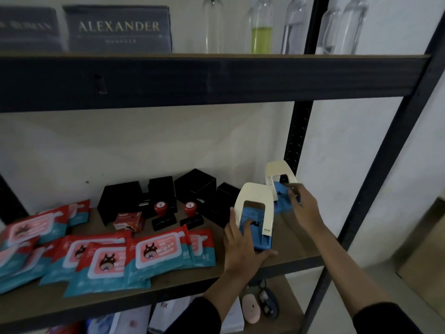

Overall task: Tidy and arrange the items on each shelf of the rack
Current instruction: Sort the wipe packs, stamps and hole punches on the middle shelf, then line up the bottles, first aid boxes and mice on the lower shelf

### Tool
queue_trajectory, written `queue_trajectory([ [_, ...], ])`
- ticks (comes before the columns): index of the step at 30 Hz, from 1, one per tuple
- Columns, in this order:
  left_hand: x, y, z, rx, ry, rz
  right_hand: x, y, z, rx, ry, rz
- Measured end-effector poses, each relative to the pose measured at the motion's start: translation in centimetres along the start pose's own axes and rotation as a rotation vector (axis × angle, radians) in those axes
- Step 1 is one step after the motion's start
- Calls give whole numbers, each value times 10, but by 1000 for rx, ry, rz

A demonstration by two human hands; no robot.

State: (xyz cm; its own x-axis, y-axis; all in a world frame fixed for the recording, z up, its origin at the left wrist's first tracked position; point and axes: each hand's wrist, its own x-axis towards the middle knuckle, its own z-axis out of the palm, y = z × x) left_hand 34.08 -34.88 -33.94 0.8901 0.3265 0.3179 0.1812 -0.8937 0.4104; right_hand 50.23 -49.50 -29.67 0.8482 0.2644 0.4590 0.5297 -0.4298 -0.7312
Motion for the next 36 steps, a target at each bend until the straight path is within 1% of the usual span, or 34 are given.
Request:
queue_trajectory([
  [3, -2, -1, -5, -37, -7, -3, -11, -27, -6, 49, 92, -55],
  [6, -12, -8, -22, -192, 13, 41, -33, -60, -3, 87, 137, -105],
  [8, -25, -19, -43, -257, 33, 103, -55, -86, 6, 101, 127, -149],
  [11, -54, -47, -75, -279, 56, 203, -92, -125, 34, 212, 103, -205],
  [13, -81, -73, -97, -296, 110, 224, -118, -149, 63, 253, 72, -244],
  [15, -114, -100, -116, -318, 151, 207, -150, -169, 93, 294, 11, -248],
  [17, -152, -134, -135, -330, 171, 153, -189, -192, 124, 358, -60, -222],
  [19, -194, -175, -151, -314, 177, 50, -230, -214, 154, 389, -104, -215],
  [21, -236, -215, -163, -262, 143, -95, -267, -227, 182, 388, -162, -191],
  [23, -279, -258, -169, -232, 73, -267, -302, -236, 212, 347, -250, -125],
  [26, -327, -315, -169, -213, 60, -428, -348, -235, 247, 290, -389, -48],
  [29, -353, -356, -162, -222, 75, -536, -377, -227, 276, 220, -544, -3],
  [32, -358, -380, -146, -253, 87, -628, -389, -207, 299, 129, -691, 79],
  [36, -348, -403, -104, -273, 88, -637, -394, -165, 333, -20, -794, 158],
])
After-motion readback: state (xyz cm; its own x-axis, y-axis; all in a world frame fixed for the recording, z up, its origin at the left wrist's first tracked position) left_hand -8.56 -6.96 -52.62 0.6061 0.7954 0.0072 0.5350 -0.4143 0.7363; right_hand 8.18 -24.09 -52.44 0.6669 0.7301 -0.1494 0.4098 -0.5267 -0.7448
